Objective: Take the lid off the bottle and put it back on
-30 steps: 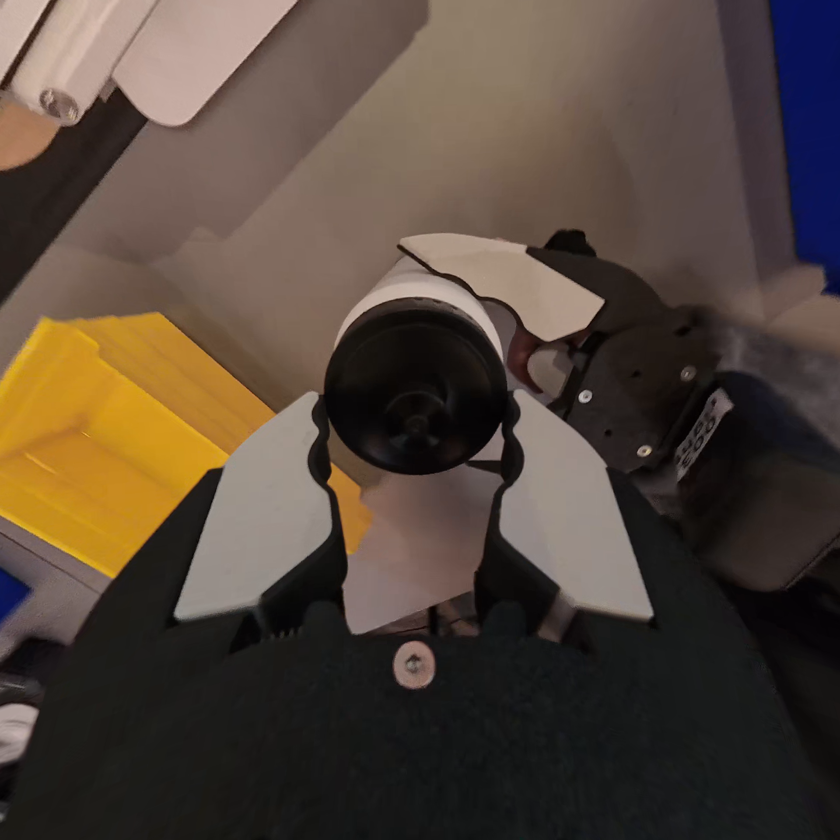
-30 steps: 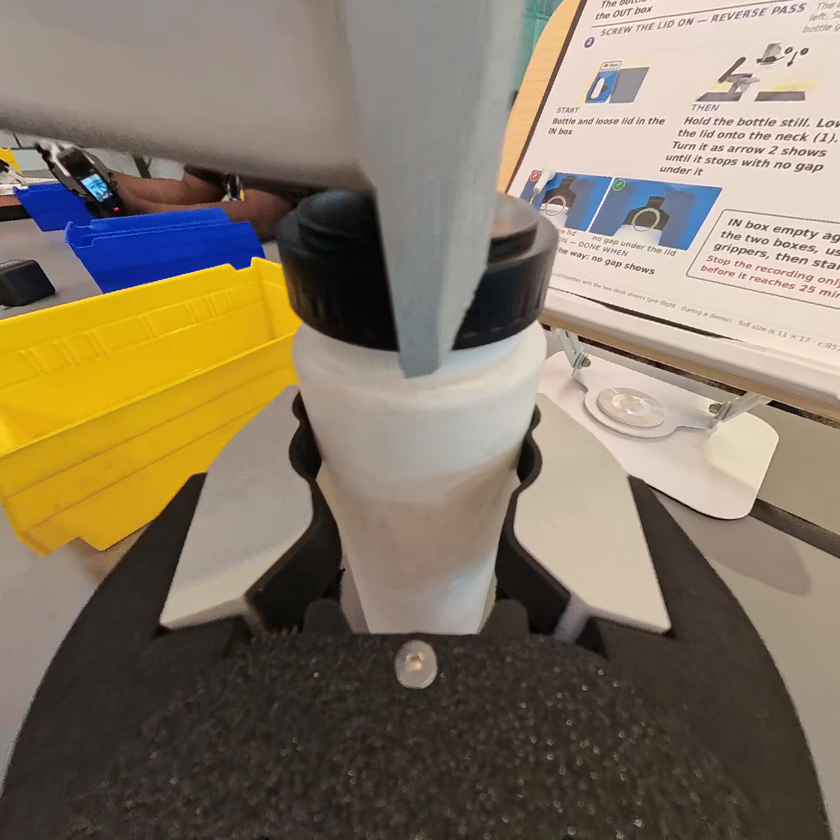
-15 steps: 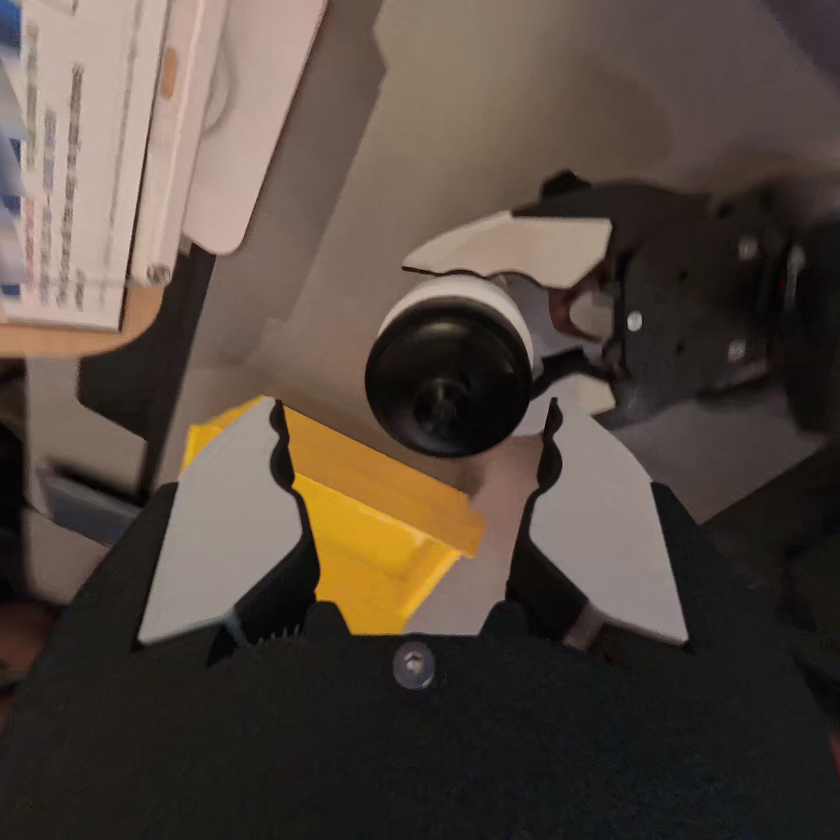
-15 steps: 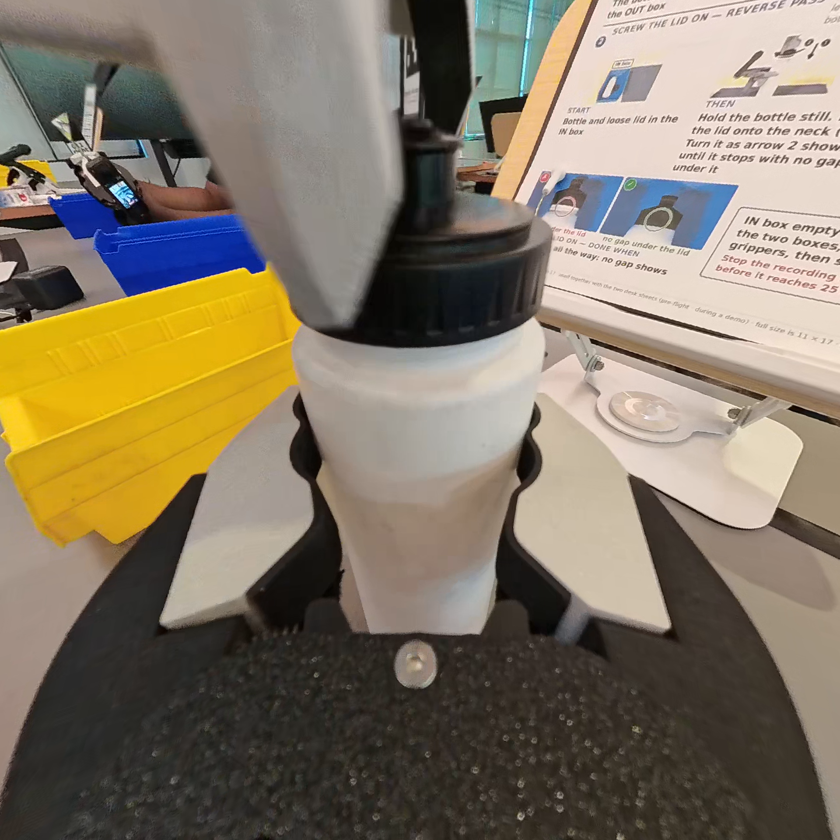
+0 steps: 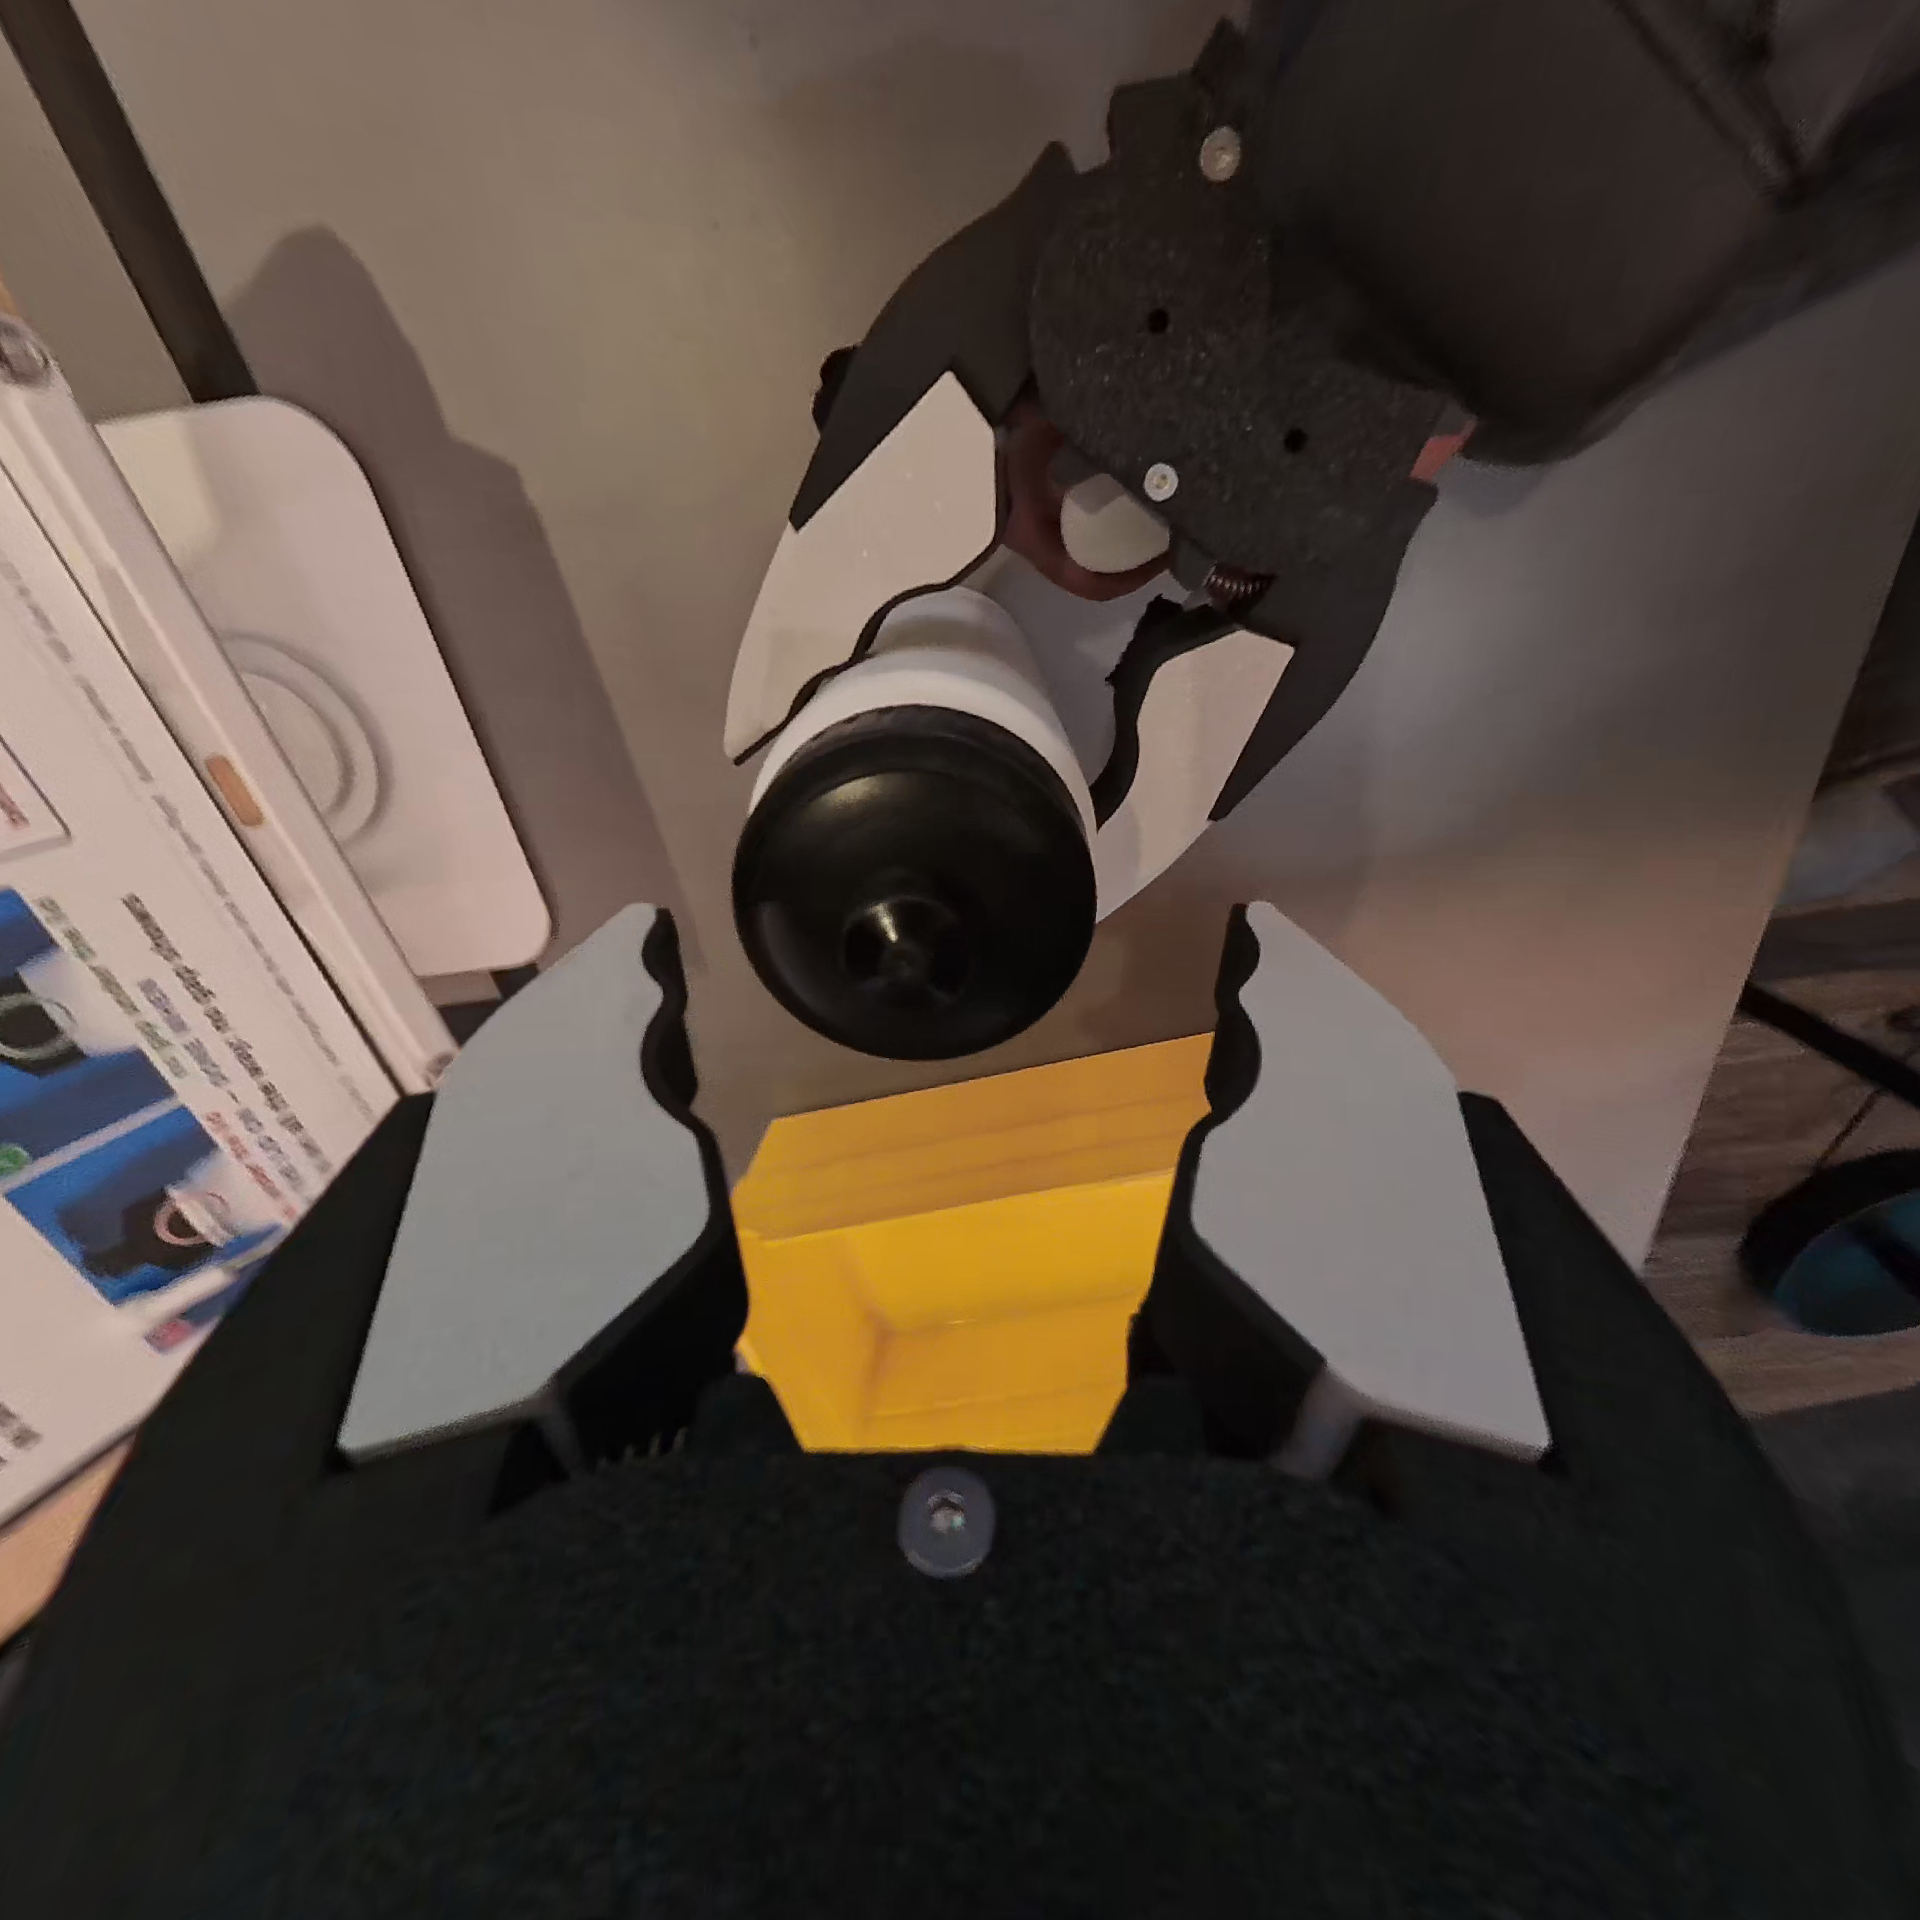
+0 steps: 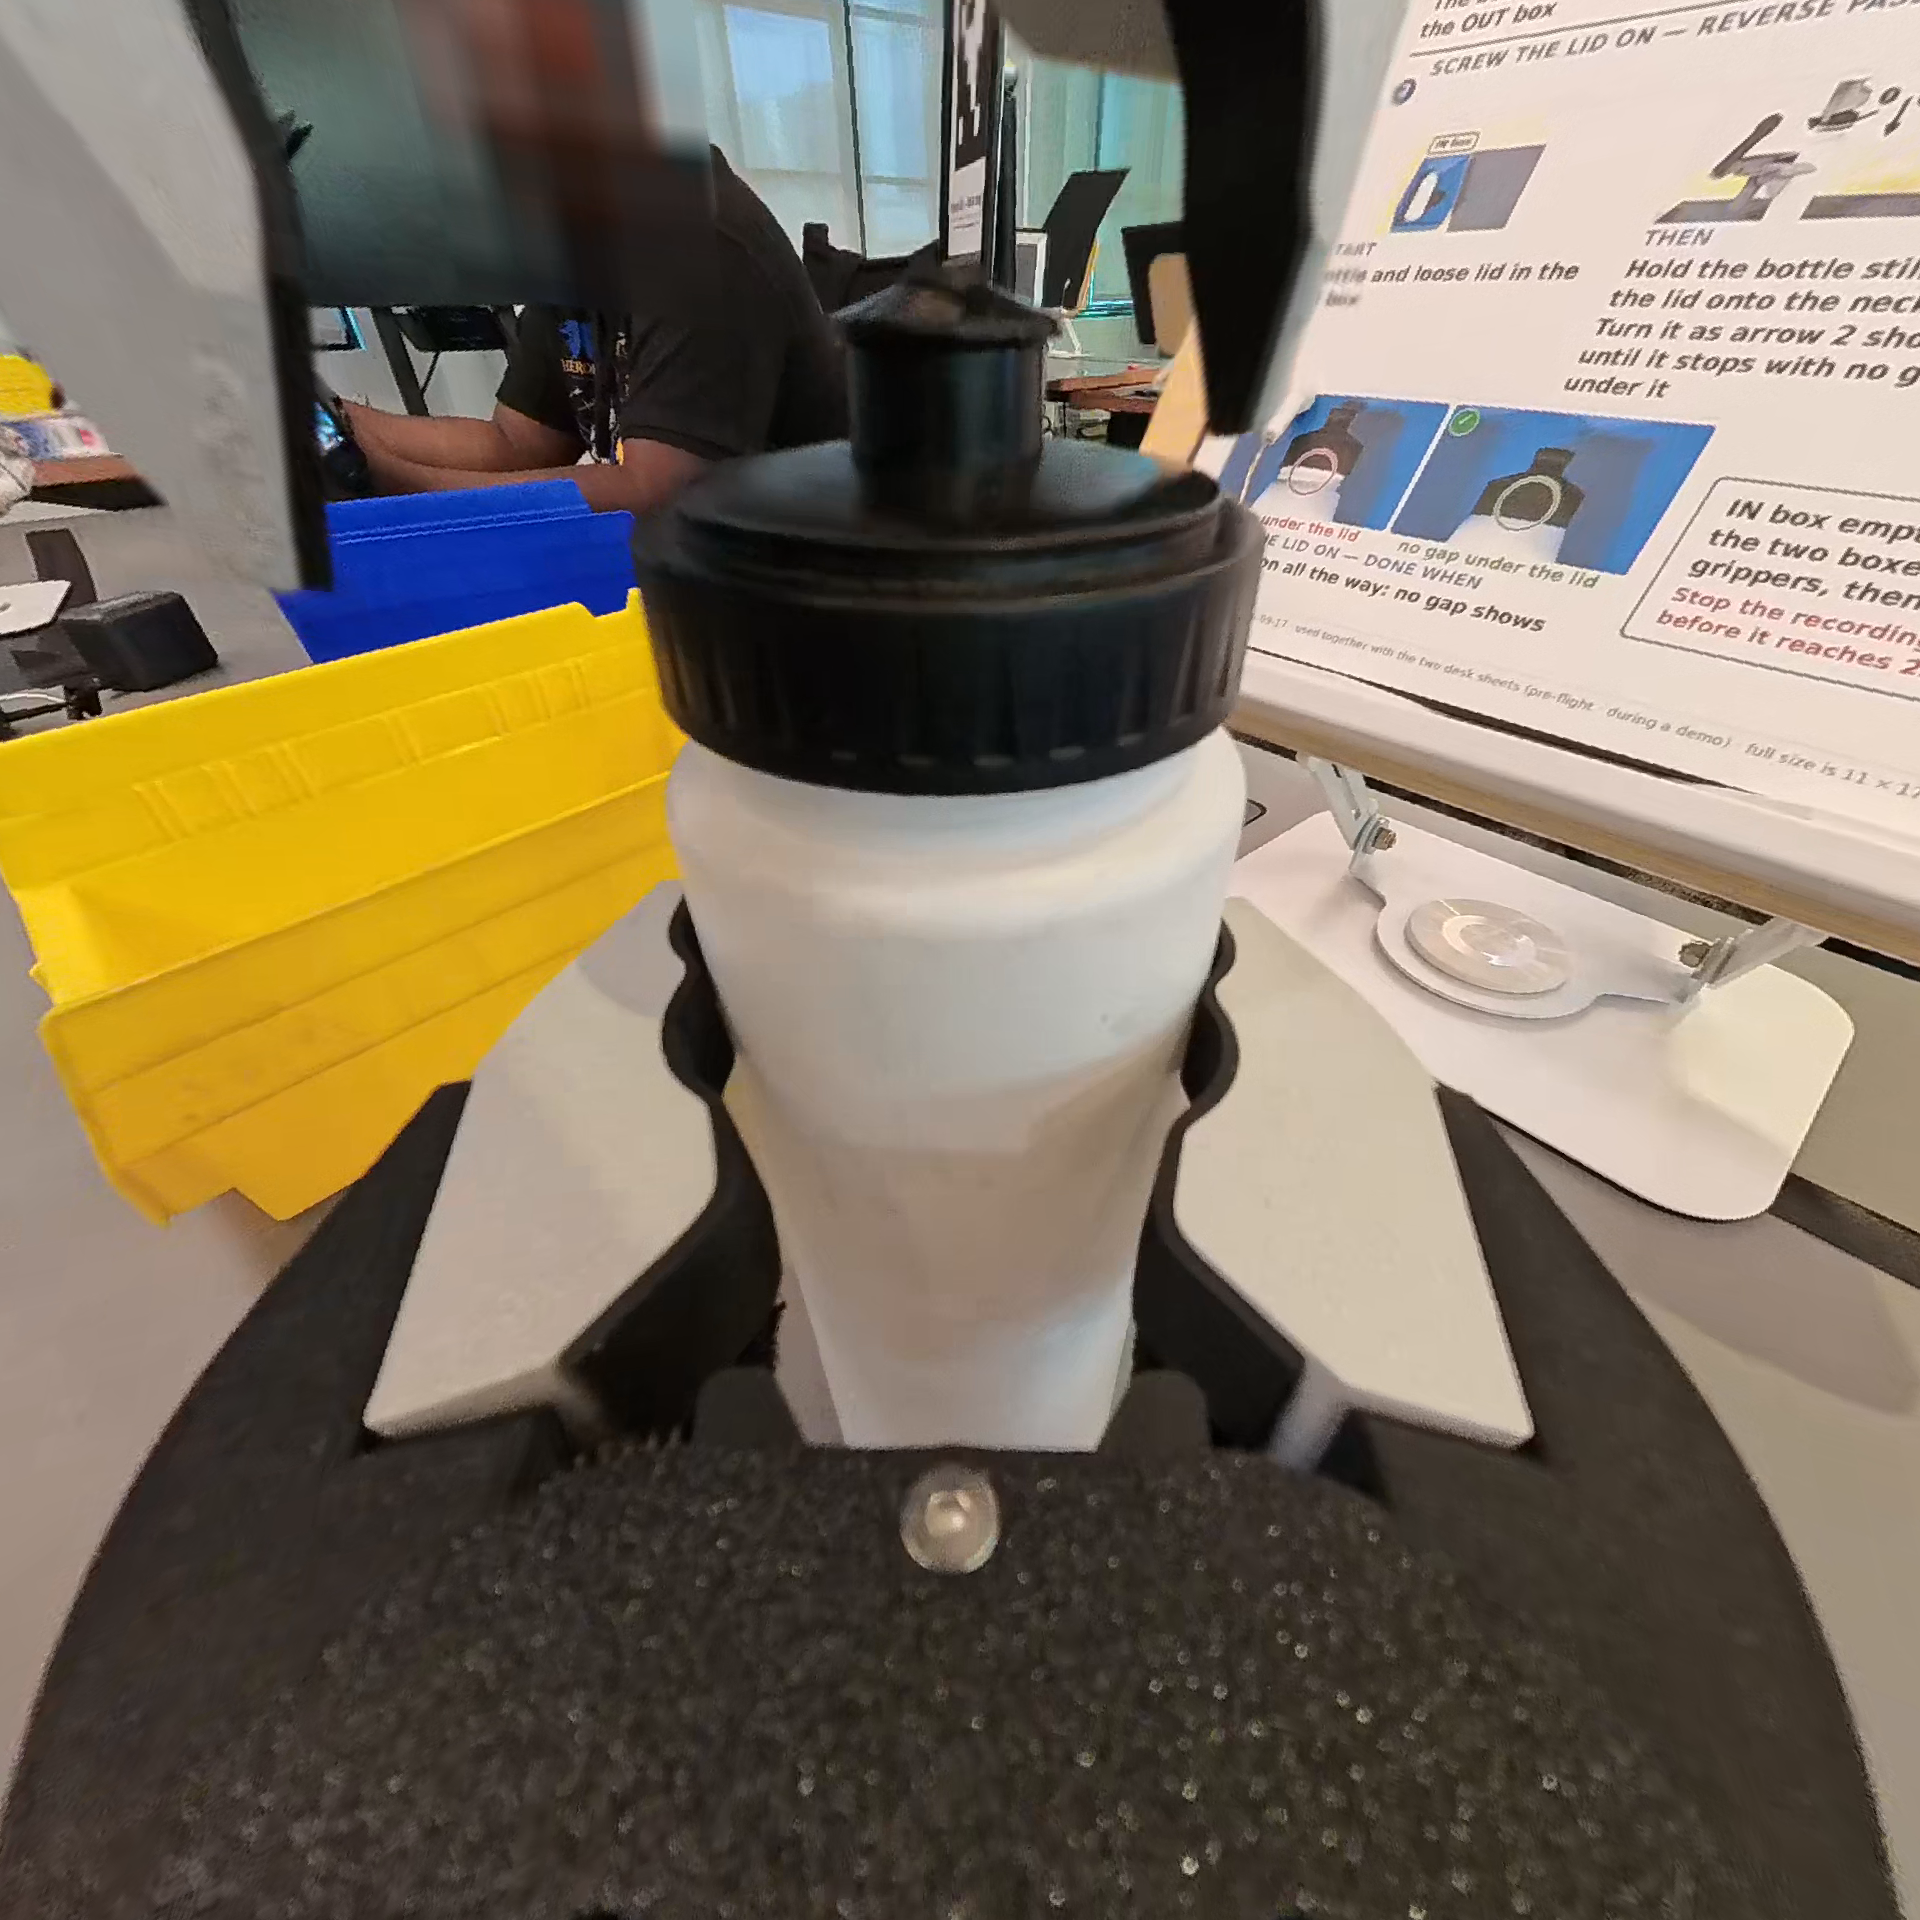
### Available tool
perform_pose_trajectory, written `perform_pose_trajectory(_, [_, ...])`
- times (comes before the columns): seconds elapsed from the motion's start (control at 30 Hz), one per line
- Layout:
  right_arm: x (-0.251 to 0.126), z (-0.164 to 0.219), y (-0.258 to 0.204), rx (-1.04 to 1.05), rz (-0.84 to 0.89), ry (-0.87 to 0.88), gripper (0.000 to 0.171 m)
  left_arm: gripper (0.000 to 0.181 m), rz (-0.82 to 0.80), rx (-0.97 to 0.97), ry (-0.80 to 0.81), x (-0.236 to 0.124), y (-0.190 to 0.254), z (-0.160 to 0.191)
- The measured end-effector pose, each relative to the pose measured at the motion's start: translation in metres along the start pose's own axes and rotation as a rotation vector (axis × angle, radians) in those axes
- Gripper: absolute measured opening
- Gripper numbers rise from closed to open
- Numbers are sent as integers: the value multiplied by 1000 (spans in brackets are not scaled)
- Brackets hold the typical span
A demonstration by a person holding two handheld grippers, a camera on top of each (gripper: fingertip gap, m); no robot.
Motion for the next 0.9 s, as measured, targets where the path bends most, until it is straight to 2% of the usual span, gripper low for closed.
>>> perform_pose_trajectory(0.1, [0,0,0,3,2,4,87,86,-10,99,13,0,-6,-1])
perform_pose_trajectory(0.17, [1,0,1,6,3,4,87,91,24,146,15,7,-7,-1])
perform_pose_trajectory(0.3, [1,0,1,8,6,3,87,85,46,205,-12,26,-14,7])
perform_pose_trajectory(0.33, [1,0,1,9,6,0,87,77,78,214,-3,27,-12,7])
perform_pose_trajectory(0.47, [1,0,1,8,4,2,87,77,87,186,38,27,-13,8])
perform_pose_trajectory(0.6, [2,0,1,10,14,4,87,77,95,47,16,27,-13,8])
perform_pose_trajectory(0.7, [1,0,1,11,21,4,87,77,131,-199,-16,25,-12,7])
perform_pose_trajectory(0.9, [1,0,-1,8,50,7,87,77,99,-536,10,25,-6,6])
Point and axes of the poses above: each gripper's, where its closed fingertips meet, x out along the fingers, z out of its underside, y = z × x across the jaws, the point moved 6 cm from there along -x, back along the fingers, and after that the axes turned 2 degrees about -y, right-handed, at the moved point
